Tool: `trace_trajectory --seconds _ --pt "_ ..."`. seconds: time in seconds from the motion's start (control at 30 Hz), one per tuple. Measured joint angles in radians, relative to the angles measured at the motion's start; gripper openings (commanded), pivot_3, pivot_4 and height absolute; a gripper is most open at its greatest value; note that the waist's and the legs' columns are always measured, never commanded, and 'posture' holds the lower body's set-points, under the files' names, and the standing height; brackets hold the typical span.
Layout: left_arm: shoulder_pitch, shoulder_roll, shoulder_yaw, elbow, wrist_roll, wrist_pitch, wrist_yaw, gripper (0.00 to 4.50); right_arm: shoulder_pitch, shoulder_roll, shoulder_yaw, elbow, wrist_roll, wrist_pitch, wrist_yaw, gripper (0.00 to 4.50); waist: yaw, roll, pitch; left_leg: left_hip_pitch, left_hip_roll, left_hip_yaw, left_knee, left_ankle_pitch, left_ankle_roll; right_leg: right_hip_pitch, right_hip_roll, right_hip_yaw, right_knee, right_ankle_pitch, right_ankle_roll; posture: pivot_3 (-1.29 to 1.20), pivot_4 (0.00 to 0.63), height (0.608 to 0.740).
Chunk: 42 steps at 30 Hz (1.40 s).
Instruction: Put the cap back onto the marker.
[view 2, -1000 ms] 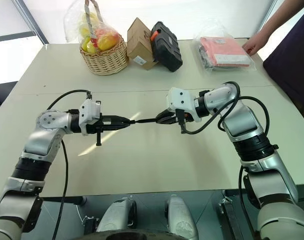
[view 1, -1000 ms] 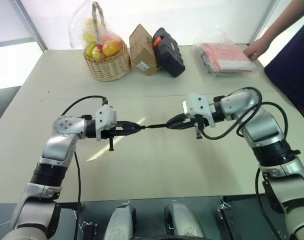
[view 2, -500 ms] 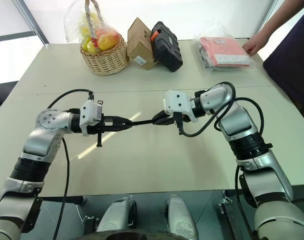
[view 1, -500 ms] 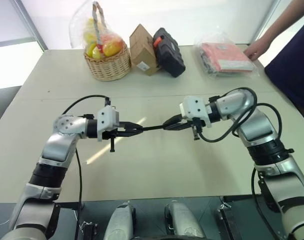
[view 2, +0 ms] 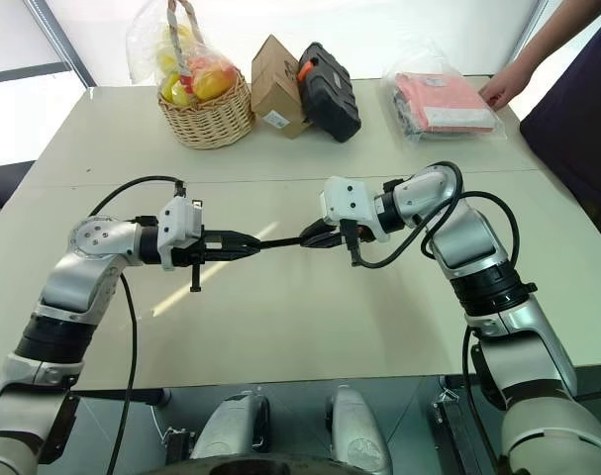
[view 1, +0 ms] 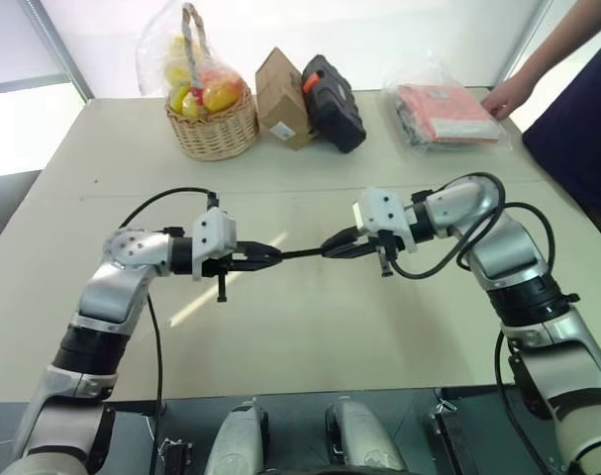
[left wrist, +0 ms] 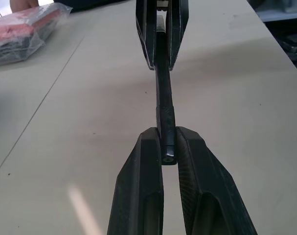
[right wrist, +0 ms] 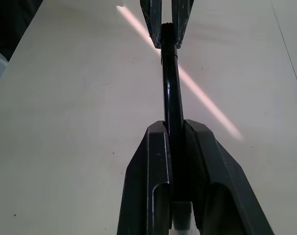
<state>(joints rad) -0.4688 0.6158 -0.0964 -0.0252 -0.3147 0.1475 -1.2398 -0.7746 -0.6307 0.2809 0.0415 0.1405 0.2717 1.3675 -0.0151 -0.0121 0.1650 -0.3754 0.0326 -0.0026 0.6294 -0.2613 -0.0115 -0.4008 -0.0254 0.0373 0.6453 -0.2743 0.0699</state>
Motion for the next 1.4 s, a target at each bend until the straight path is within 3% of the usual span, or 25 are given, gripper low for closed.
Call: trace_trajectory --seconds 0.07,0.23,0.47,0.67,0.87,1.03,1.27,1.4 --pt "0.001 0.0 0.0 -0.016 -0.005 0.011 0.005 1.83 0.0 -0.003 0.0 0.004 -0.004 -0.007 -0.007 0.0 0.0 0.0 0.0 0.0 0.0 0.0 0.0 0.0 0.0 0.0 0.0 0.0 0.0 0.0 0.0 0.0 0.15 0.74" --pt "0.018 0.014 0.004 -0.047 -0.023 0.03 0.02 4.46 -0.001 -0.023 -0.005 0.045 -0.009 -0.028 -0.017 0.0 -0.001 0.0 0.0 0.0 0.0 0.0 0.0 0.0 0.0 0.0 0.0 0.0 0.0 0.0 0.0 0.0 0.15 0.74" --pt "0.053 0.037 0.037 -0.067 -0.025 0.042 0.063 4.46 -0.008 -0.096 -0.049 0.169 -0.04 -0.073 -0.07 0.0 0.0 0.0 0.0 0.0 0.0 0.0 0.0 0.0 0.0 0.0 -0.001 0.001 0.0 0.0 0.0 0.0 0.15 0.74" --pt "0.046 0.003 0.043 -0.048 -0.028 0.067 0.126 4.46 0.087 -0.087 -0.187 0.132 -0.078 0.063 -0.369 0.0 0.003 0.0 0.0 0.0 0.0 0.0 0.0 0.0 0.0 0.0 -0.001 0.002 0.0 0.0 0.0 0.0 0.15 0.74" --pt "0.044 -0.016 0.053 -0.036 -0.052 0.111 0.17 4.46 0.272 -0.011 -0.378 -0.061 -0.087 0.35 -0.704 0.0 0.002 0.0 0.0 0.0 0.0 0.0 -0.001 0.0 0.0 -0.001 0.0 0.003 0.0 0.0 0.0 0.0 0.15 0.74" --pt "0.045 -0.028 0.053 -0.037 -0.07 0.146 0.183 4.46 0.393 0.077 -0.477 -0.187 -0.083 0.497 -0.88 0.0 -0.002 0.0 0.0 0.0 0.0 0.0 -0.001 0.0 0.0 0.0 0.0 0.003 0.0 0.0 0.0 0.0 0.15 0.74" --pt "0.045 -0.031 0.052 -0.037 -0.079 0.167 0.185 4.46 0.417 0.177 -0.569 -0.197 -0.064 0.597 -1.045 0.0 -0.002 0.0 0.0 0.0 -0.001 0.0 -0.001 0.0 0.0 0.0 0.001 0.003 0.0 0.0 0.0 0.0 0.15 0.74" --pt "0.045 -0.031 0.051 -0.037 -0.081 0.17 0.184 4.46 0.421 0.181 -0.576 -0.138 -0.057 0.594 -1.086 0.0 -0.002 0.0 0.0 0.0 -0.001 0.002 -0.001 0.0 0.0 -0.001 0.001 0.003 0.0 0.0 0.0 0.0 0.15 0.74"
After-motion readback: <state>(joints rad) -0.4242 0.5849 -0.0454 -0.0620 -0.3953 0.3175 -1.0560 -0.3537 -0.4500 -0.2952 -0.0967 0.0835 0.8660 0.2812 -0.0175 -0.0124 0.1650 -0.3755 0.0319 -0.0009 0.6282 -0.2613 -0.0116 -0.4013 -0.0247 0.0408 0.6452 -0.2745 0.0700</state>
